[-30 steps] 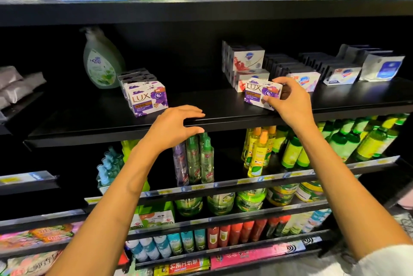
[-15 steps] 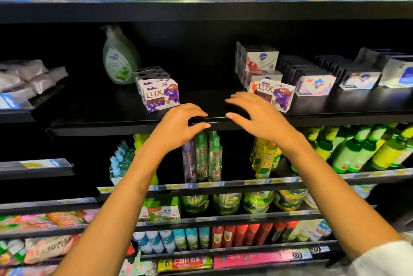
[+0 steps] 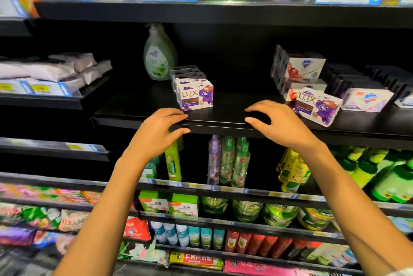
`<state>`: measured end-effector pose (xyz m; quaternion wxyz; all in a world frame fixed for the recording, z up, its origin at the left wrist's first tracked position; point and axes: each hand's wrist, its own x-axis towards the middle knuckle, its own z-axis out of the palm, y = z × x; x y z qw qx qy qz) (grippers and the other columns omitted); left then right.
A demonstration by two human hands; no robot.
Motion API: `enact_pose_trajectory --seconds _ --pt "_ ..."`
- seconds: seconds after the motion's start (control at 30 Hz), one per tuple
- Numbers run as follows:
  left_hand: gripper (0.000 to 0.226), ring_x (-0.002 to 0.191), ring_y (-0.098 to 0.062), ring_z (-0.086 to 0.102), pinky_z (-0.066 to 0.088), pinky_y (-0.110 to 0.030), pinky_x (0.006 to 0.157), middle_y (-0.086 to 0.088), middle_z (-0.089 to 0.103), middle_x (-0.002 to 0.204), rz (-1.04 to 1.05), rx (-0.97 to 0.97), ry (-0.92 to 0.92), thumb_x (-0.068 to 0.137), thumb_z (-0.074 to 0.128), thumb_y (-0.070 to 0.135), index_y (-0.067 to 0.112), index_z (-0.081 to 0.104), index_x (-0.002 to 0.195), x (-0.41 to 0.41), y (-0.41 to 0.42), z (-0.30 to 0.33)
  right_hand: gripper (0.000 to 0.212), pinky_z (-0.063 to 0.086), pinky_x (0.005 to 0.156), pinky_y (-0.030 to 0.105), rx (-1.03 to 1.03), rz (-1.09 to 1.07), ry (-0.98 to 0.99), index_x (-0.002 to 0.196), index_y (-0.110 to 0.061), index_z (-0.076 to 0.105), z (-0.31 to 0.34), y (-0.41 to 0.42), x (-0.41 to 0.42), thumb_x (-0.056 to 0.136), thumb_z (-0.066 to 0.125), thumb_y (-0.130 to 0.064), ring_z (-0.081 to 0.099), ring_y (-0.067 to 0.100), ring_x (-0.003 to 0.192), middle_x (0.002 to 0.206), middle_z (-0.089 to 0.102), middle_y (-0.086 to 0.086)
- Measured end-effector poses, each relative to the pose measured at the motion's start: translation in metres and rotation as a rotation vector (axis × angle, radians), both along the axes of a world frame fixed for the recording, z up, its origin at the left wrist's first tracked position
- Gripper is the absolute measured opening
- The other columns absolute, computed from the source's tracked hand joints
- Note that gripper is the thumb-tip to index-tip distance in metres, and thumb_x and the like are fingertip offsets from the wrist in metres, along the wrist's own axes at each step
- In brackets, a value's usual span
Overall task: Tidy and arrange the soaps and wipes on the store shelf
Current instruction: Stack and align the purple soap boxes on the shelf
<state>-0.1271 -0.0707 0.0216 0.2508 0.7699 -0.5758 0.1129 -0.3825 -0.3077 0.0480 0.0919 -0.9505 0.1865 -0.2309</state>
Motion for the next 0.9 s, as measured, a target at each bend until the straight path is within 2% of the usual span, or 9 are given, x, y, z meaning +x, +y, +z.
enact_pose_trajectory --seconds 0.13,0.23,0.4,0.5,0.57,0.63,0.7,0.83,0.9 --pt "0.049 0.131 -0.017 0.056 0.046 -0.039 0.111 0.002 0.066 0.136 0.008 -0.061 0.049 0.092 0.074 0.043 0.019 0.071 0.134 -0.001 0.001 -0.004 0.049 0.049 0.11 0.033 0.24 0.032 -0.097 0.138 -0.031 0.063 0.011 0.01 0.047 0.094 0.07 -0.05 0.059 0.007 0.125 0.132 0.065 -0.009" --pt "0.049 0.131 -0.014 0.055 0.045 -0.035 0.112 0.005 0.065 0.137 0.009 -0.076 0.067 0.092 0.073 0.045 0.021 0.07 0.134 0.0 0.0 -0.008 0.061 0.053 0.103 0.029 0.411 0.012 -0.158 0.142 -0.028 0.058 0.021 0.019 0.089 0.087 0.081 -0.04 0.062 0.008 0.118 0.128 0.066 -0.005" --pt "0.048 0.133 -0.012 0.053 0.044 -0.035 0.112 0.005 0.063 0.139 -0.016 -0.066 0.091 0.093 0.072 0.044 0.021 0.069 0.135 0.003 0.001 -0.007 0.078 0.058 0.093 0.027 0.55 -0.006 -0.22 0.147 -0.02 0.051 0.023 0.032 0.137 0.08 0.09 -0.031 0.068 0.009 0.109 0.127 0.066 -0.002" --pt "0.041 0.125 -0.008 0.057 0.044 -0.026 0.11 0.007 0.064 0.134 -0.048 -0.129 0.221 0.097 0.07 0.041 0.019 0.071 0.132 0.009 0.003 0.0 0.074 0.06 0.082 0.021 0.558 -0.048 -0.27 0.145 -0.019 0.053 0.018 0.037 0.144 0.08 0.09 -0.026 0.07 0.005 0.096 0.119 0.066 -0.005" --pt "0.037 0.12 -0.009 0.061 0.048 -0.031 0.109 0.005 0.066 0.13 -0.069 -0.212 0.29 0.099 0.069 0.034 0.016 0.07 0.132 0.015 0.001 0.006 0.069 0.059 0.075 0.015 0.581 -0.066 -0.314 0.143 -0.019 0.054 0.016 0.038 0.143 0.083 0.087 -0.024 0.069 0.001 0.092 0.114 0.065 -0.005" --pt "0.042 0.123 -0.013 0.062 0.051 -0.037 0.109 0.0 0.064 0.135 -0.046 -0.272 0.378 0.099 0.07 0.021 0.014 0.063 0.14 0.022 -0.004 0.013 0.064 0.061 0.078 0.019 0.58 -0.081 -0.342 0.142 -0.018 0.056 0.015 0.039 0.139 0.085 0.086 -0.022 0.07 0.005 0.094 0.112 0.067 -0.002" --pt "0.056 0.127 -0.015 0.058 0.05 -0.035 0.11 -0.003 0.06 0.138 -0.004 -0.268 0.438 0.096 0.072 0.012 0.015 0.053 0.149 0.027 -0.012 0.02 0.061 0.063 0.082 0.026 0.58 -0.084 -0.361 0.14 -0.018 0.059 0.016 0.04 0.135 0.085 0.086 -0.022 0.071 0.011 0.1 0.112 0.069 0.002" --pt "0.073 0.125 -0.011 0.053 0.044 -0.025 0.105 0.003 0.053 0.139 0.041 -0.179 0.441 0.095 0.075 0.021 0.021 0.038 0.158 0.035 -0.033 0.029 0.052 0.063 0.076 0.029 0.657 -0.059 -0.41 0.128 -0.017 0.063 0.015 0.034 0.118 0.082 0.088 -0.017 0.076 0.013 0.093 0.107 0.073 0.002" --pt "0.075 0.125 -0.015 0.056 0.047 -0.029 0.104 -0.001 0.054 0.14 0.045 -0.152 0.44 0.093 0.077 0.027 0.021 0.039 0.158 0.039 -0.046 0.031 0.048 0.063 0.075 0.03 0.746 -0.06 -0.465 0.124 -0.013 0.065 0.016 0.027 0.105 0.081 0.088 -0.009 0.077 0.016 0.09 0.104 0.075 0.006"
